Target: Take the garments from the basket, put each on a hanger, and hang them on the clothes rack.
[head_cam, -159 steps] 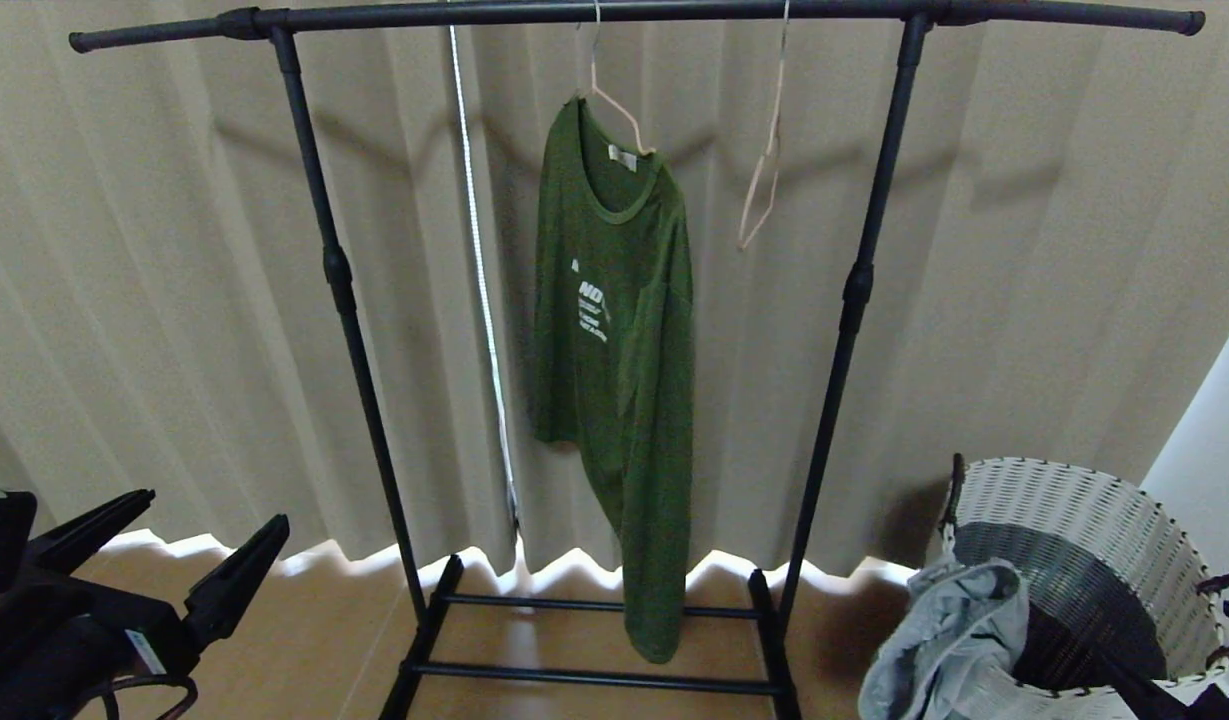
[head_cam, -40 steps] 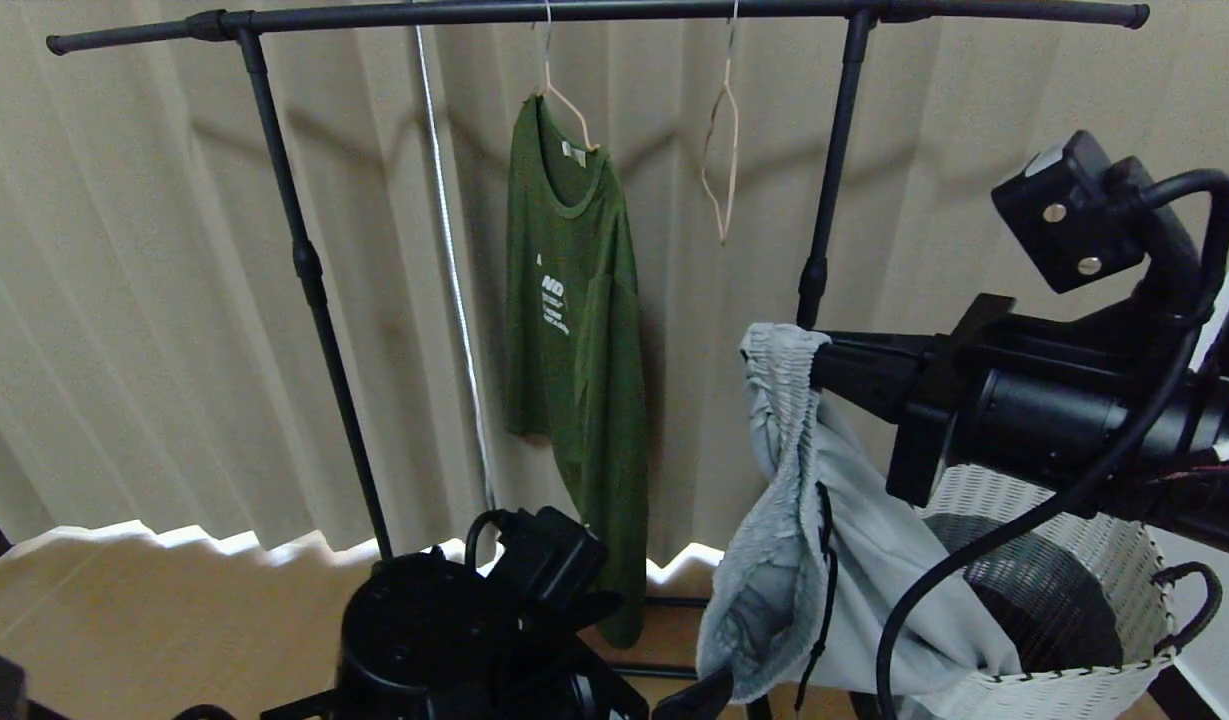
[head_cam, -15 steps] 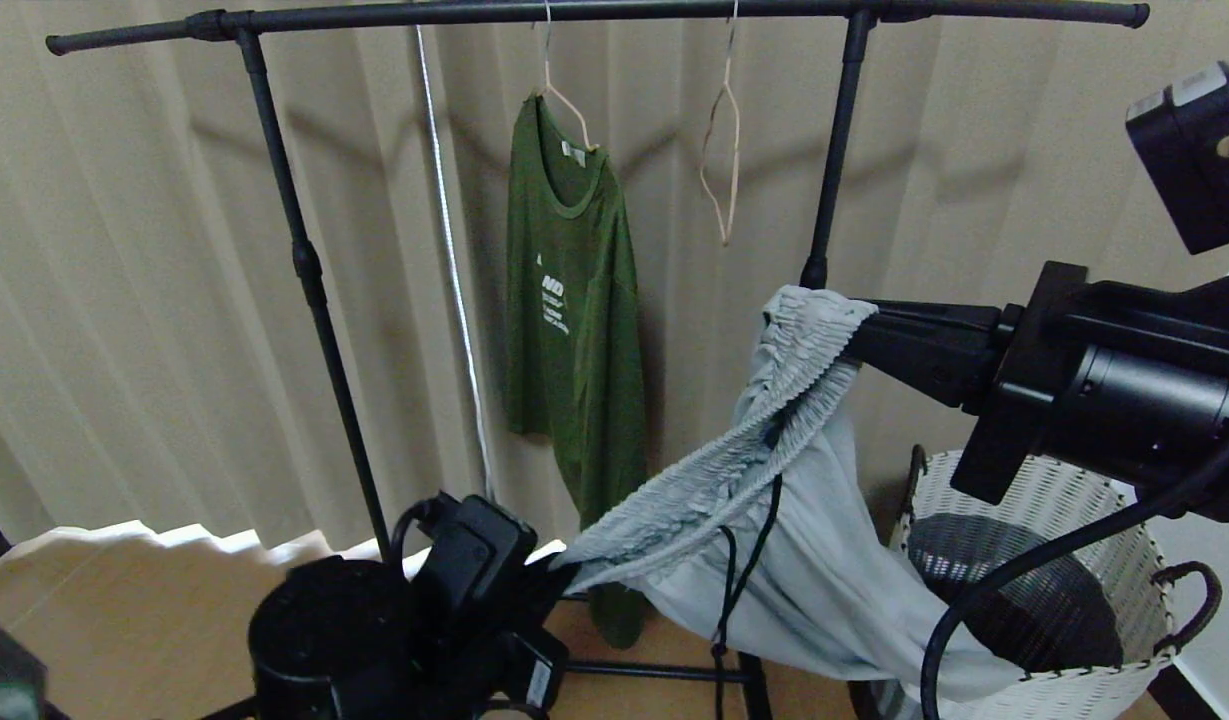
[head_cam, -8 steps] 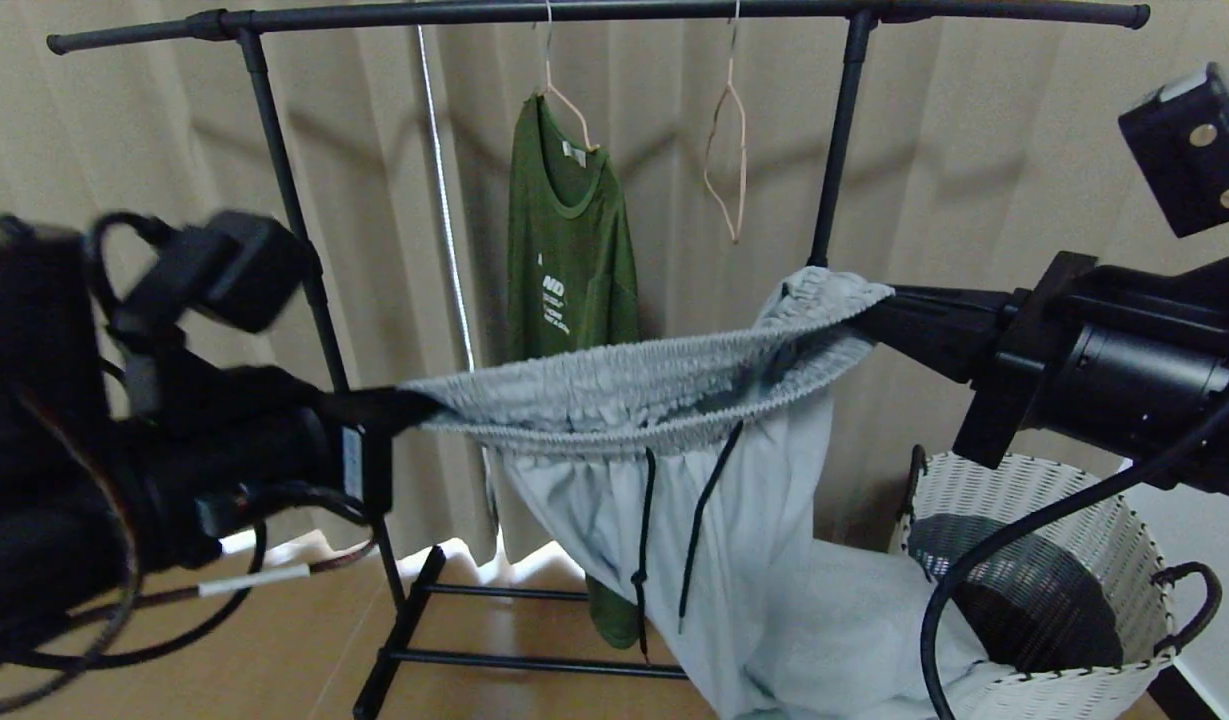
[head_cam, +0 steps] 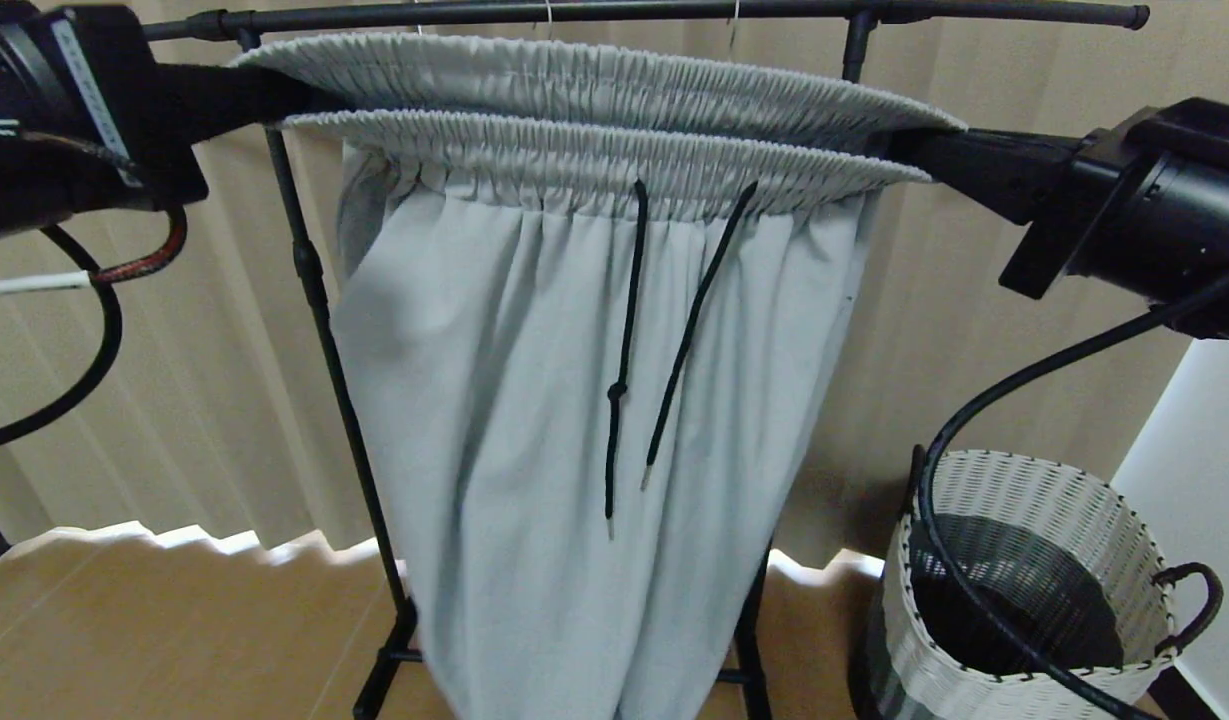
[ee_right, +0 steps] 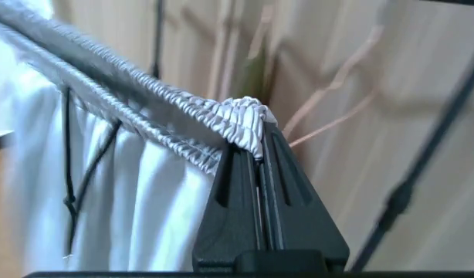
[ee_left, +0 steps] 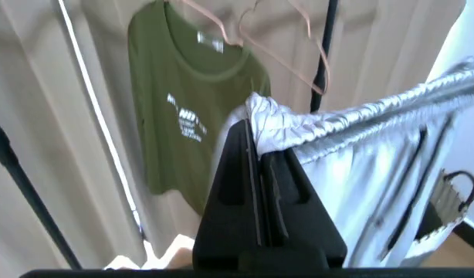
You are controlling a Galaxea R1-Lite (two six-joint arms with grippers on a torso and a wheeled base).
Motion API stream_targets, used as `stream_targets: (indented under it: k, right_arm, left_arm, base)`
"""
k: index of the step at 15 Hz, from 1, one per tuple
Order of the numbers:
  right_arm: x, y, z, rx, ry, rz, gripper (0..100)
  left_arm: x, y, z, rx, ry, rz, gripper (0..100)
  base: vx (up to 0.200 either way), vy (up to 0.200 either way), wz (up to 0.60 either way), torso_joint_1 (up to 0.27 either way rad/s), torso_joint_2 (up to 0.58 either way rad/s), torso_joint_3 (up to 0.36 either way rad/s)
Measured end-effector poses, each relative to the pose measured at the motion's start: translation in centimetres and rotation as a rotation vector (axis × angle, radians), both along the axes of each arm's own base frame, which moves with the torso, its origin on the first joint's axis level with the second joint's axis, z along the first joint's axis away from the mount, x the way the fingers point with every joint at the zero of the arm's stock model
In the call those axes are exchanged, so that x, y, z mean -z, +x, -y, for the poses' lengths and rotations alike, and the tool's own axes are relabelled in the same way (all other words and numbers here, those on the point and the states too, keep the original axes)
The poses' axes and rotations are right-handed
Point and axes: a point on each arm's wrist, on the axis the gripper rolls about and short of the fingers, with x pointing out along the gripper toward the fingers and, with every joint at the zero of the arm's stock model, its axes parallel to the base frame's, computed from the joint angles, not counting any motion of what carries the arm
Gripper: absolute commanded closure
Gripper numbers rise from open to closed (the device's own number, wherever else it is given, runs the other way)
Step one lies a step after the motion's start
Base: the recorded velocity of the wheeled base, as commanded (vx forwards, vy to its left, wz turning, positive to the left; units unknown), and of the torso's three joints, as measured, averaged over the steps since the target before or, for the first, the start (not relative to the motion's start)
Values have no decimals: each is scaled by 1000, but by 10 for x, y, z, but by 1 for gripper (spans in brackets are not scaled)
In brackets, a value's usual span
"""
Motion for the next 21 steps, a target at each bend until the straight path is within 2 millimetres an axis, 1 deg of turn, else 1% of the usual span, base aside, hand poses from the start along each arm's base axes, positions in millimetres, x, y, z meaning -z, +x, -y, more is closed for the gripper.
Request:
stream_targets:
  k: [1,3,4,6,10,13,16,19,21]
  right_arm:
    - [1,5,3,18,7,-9,100]
    - [8,12,6,45,16,-51,100]
    - [11,15,7,52,12,-62,100]
    - [16,17,7,58,4,-77,100]
    - [28,19,7,61,-8,-117,100]
    - [33,19,9,75,-18,-128,100]
    - [35,15,21,111,-24,-135,100]
    - [33,-1,34,132,-30,-145,100]
    - [34,-18,42,129,-53,-189,100]
  left_arm:
    - [0,2,2,4,3,-6,100]
    - [22,12,11,12,35,-76,100]
    - [32,16,16,22,25,-110,100]
    - [42,18,23,40,23,-144,100]
    - [63,18,25,45,63,-202,100]
    - [67,14,27,65,71,-212,100]
    - [65,17,32,75,56,-187,100]
    - [64,31,43,75,23,-139,100]
    - [64,40,49,72,16,-143,100]
  base:
    - [0,0,0,0,0,0]
    - [0,0,0,0,0,0]
    - [0,0,0,0,0,0]
    - [0,0,0,0,0,0]
    - [0,0,0,0,0,0]
    - [0,0,0,0,0,0]
    - [0,0,0,0,0,0]
    - [0,0,0,0,0,0]
    - [0,0,0,0,0,0]
